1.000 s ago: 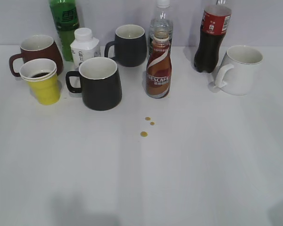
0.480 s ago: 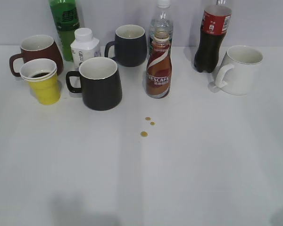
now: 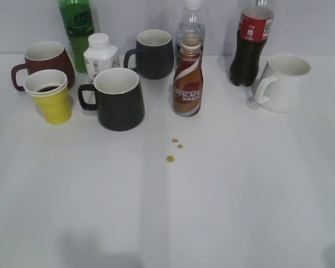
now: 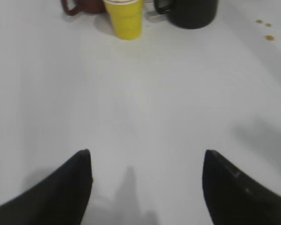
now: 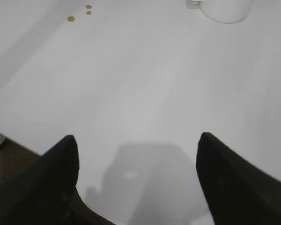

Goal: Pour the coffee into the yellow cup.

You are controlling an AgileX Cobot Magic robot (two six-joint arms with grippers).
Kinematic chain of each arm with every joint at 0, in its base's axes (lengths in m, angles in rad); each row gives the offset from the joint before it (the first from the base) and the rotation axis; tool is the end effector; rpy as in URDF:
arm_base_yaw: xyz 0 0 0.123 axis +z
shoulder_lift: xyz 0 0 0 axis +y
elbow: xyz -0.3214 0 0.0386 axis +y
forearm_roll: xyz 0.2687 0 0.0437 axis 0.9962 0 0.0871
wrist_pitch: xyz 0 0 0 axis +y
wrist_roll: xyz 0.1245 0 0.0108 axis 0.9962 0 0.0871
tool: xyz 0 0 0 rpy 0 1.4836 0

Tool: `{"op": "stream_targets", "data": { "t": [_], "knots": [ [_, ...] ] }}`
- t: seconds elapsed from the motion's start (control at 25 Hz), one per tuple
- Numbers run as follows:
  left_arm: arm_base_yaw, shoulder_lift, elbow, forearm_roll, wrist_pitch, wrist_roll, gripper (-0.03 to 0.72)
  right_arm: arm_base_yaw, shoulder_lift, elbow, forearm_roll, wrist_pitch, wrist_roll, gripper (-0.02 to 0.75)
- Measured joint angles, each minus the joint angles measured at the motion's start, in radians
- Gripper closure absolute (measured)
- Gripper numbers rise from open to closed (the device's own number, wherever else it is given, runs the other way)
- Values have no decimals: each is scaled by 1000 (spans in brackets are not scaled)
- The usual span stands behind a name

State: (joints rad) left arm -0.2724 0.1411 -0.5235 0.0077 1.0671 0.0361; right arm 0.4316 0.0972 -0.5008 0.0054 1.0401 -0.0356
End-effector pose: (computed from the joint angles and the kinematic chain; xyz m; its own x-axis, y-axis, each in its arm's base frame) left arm 0.0228 -0.0055 0.2769 -0.5309 0.1896 -0.8259 0.2850 0.9578 0.0367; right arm 0.0182 0.0090 0.2730 -0.4601 -0.2481 -0.8525 -0.4373 0.8990 -0.0256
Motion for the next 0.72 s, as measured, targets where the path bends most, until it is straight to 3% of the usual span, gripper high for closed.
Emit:
{"op": "stream_targets", "data": {
  "t": [0.24, 0.36, 0.72],
  "knots": [
    [193, -82, 0, 1, 0, 0, 127, -291, -3, 0, 0, 0, 0, 152],
    [239, -141, 0, 1, -1, 0, 127, -376, -5, 0, 0, 0, 0, 152],
    [243, -148, 3, 0, 0, 0, 127, -402, -103, 0, 1, 1, 0, 152]
  ]
}}
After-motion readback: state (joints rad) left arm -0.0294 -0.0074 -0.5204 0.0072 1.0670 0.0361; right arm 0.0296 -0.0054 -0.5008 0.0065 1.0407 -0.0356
